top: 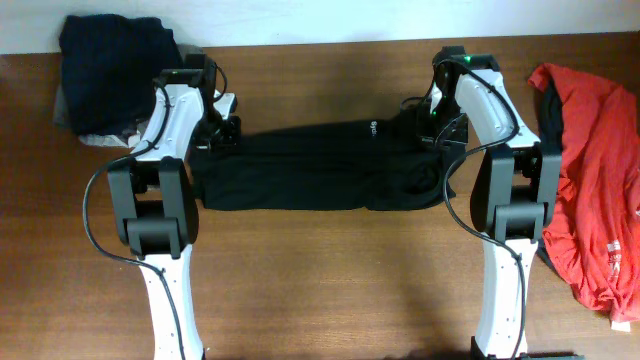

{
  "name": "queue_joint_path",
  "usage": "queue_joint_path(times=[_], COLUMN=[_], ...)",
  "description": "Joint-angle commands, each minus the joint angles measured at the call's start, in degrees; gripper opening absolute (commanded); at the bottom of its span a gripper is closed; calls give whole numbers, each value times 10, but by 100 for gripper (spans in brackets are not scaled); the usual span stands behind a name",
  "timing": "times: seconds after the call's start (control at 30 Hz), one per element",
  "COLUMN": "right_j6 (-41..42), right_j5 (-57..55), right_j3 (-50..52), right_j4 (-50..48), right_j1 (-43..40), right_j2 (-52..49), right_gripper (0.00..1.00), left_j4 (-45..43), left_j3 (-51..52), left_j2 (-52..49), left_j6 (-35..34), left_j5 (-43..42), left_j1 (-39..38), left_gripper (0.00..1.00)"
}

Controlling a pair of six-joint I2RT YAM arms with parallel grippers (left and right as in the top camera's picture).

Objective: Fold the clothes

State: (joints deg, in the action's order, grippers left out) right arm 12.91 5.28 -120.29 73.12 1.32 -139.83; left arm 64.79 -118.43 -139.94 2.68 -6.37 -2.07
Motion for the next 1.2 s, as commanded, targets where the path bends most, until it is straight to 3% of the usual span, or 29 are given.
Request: queue_joint_path(times=[0.0, 0.5, 0.77, 0.87, 1.17], right_j6=[47, 76, 68, 34, 40], right_j5=[-29, -62, -16, 23, 16], right_j3=[6, -2, 4, 20, 107], right_j4=[-9, 5, 39, 8, -65], right_j1=[-6, -6, -1, 15, 39], right_j2=[-1, 110, 120, 120, 118], right_gripper=[4, 5, 8, 6, 6], left_j4=[-6, 201, 220, 202, 203], left_j3=[-15, -235, -236, -226, -205], left_j2=[-7, -4, -8, -18, -78], left_j6=[17, -8, -19, -18, -19], left_j5=[45, 44, -40, -64, -74], left_j1=[10, 8, 4, -4, -33], left_gripper=[8, 23, 28, 28, 27])
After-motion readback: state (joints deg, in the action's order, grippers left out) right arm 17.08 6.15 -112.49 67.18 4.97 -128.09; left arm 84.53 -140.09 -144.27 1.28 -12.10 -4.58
